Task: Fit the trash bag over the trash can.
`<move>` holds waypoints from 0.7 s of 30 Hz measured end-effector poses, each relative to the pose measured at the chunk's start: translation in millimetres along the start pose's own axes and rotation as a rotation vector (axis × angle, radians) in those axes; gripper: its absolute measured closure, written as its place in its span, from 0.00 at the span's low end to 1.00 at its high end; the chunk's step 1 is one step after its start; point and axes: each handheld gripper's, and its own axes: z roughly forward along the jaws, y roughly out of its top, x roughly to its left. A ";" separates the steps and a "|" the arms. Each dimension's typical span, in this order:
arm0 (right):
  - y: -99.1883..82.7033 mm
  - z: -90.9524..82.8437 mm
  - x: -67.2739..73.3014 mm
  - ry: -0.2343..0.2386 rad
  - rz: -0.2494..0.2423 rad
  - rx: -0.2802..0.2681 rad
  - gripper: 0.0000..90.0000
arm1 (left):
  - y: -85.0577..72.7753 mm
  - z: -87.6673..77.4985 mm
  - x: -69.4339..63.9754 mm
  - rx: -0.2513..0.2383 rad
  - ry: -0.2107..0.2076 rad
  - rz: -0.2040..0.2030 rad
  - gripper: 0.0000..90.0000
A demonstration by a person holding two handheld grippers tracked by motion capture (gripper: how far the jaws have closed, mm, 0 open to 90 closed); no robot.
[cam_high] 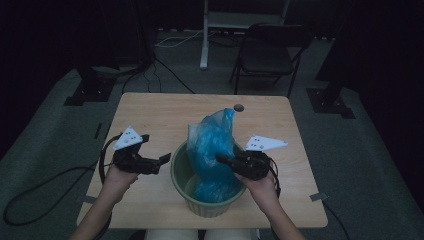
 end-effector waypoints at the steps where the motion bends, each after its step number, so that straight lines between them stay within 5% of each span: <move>1: 0.1 0.2 1.0 0.001 -0.007 -0.001 0.96 | 6.4 1.4 -2.0 -0.013 -0.005 -0.009 0.00; 4: 1.0 -0.5 4.8 0.007 -0.015 -0.005 0.96 | 24.0 5.4 -5.8 -0.047 -0.055 -0.050 0.00; 5: 1.3 -1.1 5.8 0.008 -0.014 -0.011 0.96 | 33.8 9.1 -9.5 -0.054 -0.122 -0.064 0.00; 7: 1.8 -2.1 6.7 0.008 -0.016 -0.016 0.96 | 37.7 11.2 -12.0 -0.055 -0.143 -0.071 0.00; 15: 2.6 -6.0 6.8 0.002 -0.023 -0.024 0.96 | 55.8 38.8 -22.2 0.048 -0.228 -0.119 0.02; 19: 1.7 -5.6 5.9 0.002 -0.017 -0.023 0.96 | 54.0 44.1 -26.6 0.060 -0.301 -0.082 0.39; 20: 1.7 -5.6 5.9 0.002 -0.017 -0.023 0.96 | 53.0 43.8 -27.5 0.052 -0.315 -0.077 0.39; 21: 1.4 -5.9 6.0 -0.001 -0.017 -0.024 0.96 | 51.8 43.3 -28.5 0.052 -0.352 -0.074 0.59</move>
